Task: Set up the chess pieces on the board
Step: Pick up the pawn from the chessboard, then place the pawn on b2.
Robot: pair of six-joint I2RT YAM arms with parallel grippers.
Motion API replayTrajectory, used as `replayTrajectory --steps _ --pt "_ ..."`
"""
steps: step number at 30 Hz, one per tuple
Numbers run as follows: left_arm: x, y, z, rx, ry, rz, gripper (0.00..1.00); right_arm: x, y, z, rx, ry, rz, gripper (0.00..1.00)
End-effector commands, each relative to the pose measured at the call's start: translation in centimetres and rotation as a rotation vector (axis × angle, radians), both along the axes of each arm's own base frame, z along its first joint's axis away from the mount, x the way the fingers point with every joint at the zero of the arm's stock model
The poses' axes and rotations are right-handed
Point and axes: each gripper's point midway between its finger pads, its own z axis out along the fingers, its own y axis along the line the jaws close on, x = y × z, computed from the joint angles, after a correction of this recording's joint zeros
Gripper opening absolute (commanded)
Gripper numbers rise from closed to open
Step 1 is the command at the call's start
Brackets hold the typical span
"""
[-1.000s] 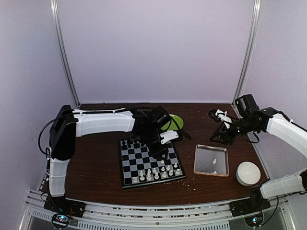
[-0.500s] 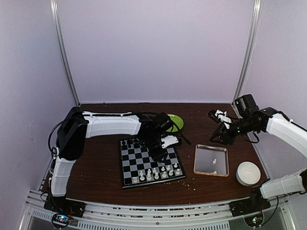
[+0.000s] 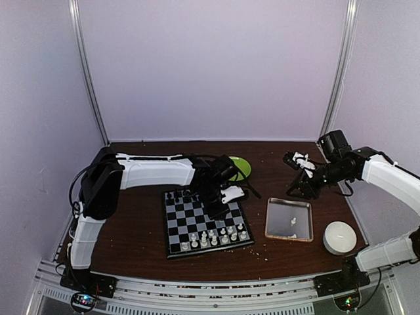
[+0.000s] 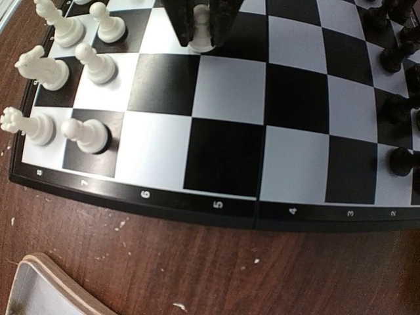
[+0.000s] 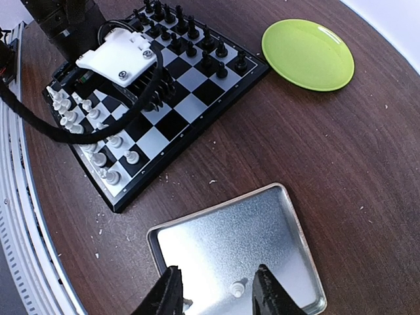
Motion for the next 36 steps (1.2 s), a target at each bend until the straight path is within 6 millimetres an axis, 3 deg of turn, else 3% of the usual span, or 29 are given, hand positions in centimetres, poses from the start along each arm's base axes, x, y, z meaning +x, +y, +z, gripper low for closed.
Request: replayTrajectory --steps 1,8,16,26,36 --pt "0.9 1.2 3.1 -0.015 -0.055 0.025 0.0 0.0 -0.2 -0.4 -0.008 0.014 -0.001 0.36" --pt "0.0 6.2 5.3 0.008 -0.07 0.081 0.0 0.0 -0.2 -0.6 -0.014 0.022 0.003 0.36" --pt "-3.6 11.7 5.2 0.029 -0.025 0.123 0.0 0.1 -0.2 -1.1 -0.025 0.037 0.007 0.36" --pt "-6.2 11.4 3.5 -0.056 0.084 0.114 0.0 0.0 -0.2 -1.5 -0.031 0.057 0.015 0.36" --pt "-6.5 11.2 1.6 -0.042 0.122 0.111 0.0 0.0 -0.2 -1.7 -0.037 0.06 0.016 0.37"
